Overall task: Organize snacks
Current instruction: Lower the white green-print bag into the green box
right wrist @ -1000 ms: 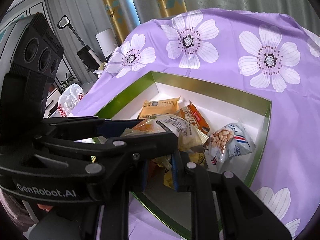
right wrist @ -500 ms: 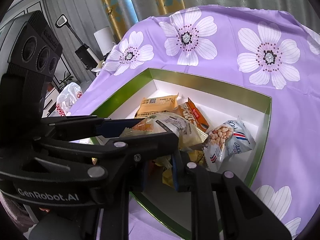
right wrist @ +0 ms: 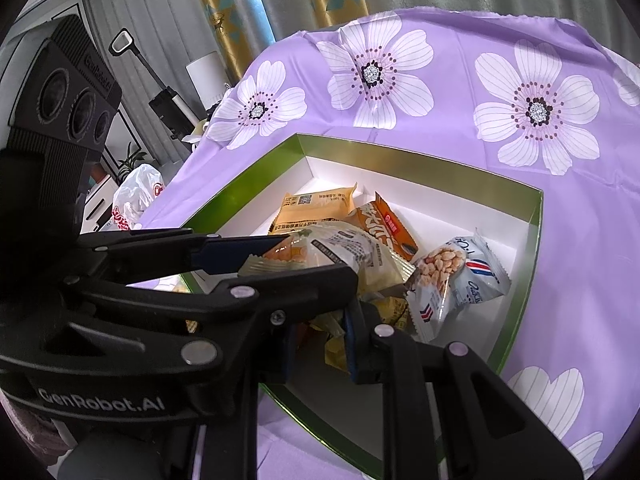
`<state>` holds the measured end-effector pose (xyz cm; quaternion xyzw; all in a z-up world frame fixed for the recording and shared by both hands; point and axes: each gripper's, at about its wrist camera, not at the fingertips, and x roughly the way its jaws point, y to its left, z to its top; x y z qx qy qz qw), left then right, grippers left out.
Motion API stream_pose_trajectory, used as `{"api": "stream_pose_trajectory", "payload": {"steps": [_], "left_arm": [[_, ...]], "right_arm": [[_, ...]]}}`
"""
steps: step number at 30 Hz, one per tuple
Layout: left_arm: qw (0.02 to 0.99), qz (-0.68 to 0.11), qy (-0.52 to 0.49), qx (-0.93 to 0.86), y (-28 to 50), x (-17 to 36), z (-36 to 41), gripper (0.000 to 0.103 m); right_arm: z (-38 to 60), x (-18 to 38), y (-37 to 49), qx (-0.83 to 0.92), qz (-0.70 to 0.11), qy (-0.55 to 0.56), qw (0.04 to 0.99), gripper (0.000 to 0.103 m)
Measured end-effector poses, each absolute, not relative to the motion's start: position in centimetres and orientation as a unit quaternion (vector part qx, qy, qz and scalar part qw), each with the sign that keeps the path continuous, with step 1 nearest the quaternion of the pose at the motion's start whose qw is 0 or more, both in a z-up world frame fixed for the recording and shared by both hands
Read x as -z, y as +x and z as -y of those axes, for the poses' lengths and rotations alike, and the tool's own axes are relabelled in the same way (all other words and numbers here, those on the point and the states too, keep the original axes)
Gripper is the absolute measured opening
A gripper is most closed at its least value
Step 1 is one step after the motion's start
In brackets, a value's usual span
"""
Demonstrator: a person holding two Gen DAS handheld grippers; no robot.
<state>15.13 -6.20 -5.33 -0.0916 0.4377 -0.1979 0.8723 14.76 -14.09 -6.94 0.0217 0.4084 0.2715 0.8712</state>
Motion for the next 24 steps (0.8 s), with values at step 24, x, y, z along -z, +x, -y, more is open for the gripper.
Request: {"api": "stream_pose_trajectory", "payload": {"steps": [24], "left_arm": [[0.844, -0.489, -0.080, 0.208, 16.1, 5.5, 4.9, 0.046]], "right_arm": [[12.9, 7.1, 15.4, -0.275, -0.445, 0.007, 0.852, 0.022]]}}
